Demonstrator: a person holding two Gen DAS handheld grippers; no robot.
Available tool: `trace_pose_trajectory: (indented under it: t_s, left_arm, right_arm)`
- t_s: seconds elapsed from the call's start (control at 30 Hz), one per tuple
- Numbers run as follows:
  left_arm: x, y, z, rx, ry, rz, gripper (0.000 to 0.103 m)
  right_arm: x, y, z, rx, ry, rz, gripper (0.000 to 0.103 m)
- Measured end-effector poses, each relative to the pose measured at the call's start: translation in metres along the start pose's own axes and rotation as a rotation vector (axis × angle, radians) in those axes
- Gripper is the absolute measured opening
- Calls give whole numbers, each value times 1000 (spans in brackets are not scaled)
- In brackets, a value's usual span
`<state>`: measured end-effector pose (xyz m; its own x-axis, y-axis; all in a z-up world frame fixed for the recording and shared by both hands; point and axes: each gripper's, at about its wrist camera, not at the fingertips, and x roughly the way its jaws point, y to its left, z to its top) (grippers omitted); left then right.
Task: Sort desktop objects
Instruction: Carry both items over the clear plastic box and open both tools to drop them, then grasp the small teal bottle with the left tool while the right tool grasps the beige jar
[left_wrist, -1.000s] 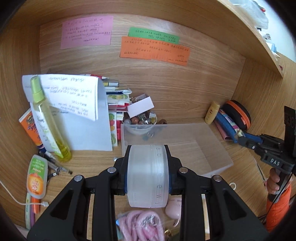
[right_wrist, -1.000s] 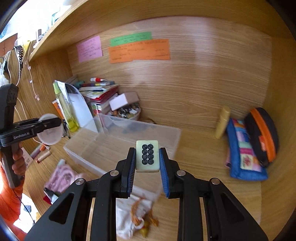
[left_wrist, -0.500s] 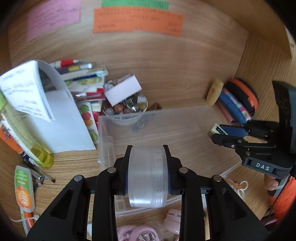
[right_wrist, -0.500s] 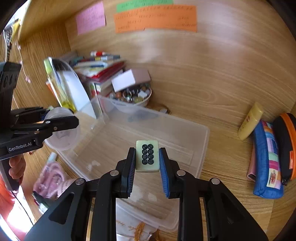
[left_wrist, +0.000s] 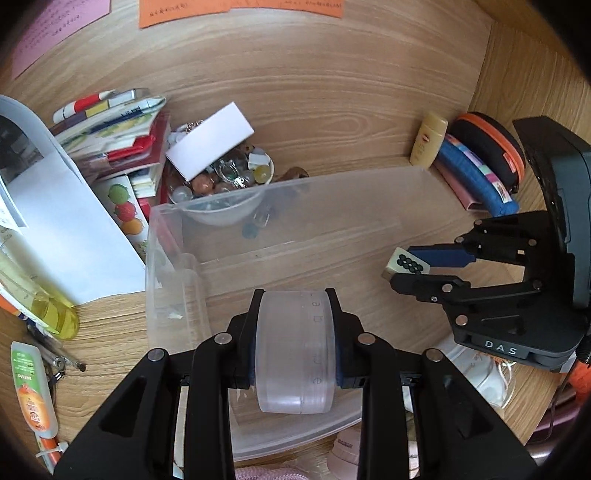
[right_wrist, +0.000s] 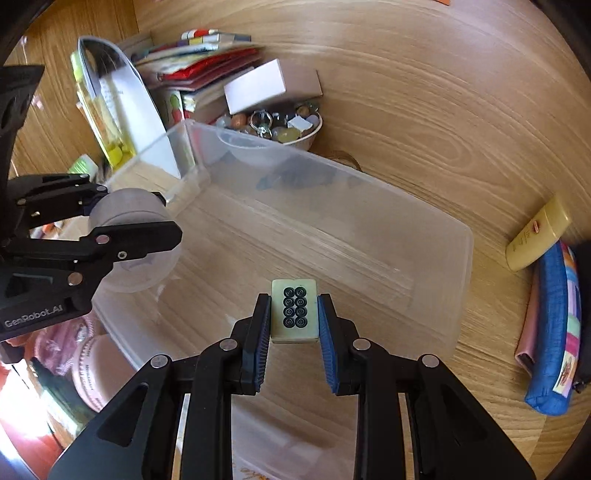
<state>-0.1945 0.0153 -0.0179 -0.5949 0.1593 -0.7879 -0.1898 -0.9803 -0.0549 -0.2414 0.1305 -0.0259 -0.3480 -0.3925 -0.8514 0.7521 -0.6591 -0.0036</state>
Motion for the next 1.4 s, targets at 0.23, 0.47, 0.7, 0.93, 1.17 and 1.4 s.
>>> trace_pose_trajectory:
  t_s: [0.23,0.47,0.7,0.93,1.17,1.4]
  left_arm:
    - [11,3,-2,-13,15,25,29]
    - [17,2,-3,-17,32,29,29]
    - [7,-4,2,5,-1,54,30]
    - [-5,-3,1,-19,2,43,42]
    - [-39,-1,1,-37,-71,36,67]
    - [-78,11,-3,-64,-134,10,82]
  right_arm:
    - [7,-1,2,13,27,-3,22]
    - [17,2,8,12,44,-49,22]
    - [17,12,11,-19,29,-102,22]
    - [-6,18,8,-26,-42,-138,62]
    - [-37,17,5,9,-122,-153,73]
    - [-73,23,-9,22,-185,-143,76]
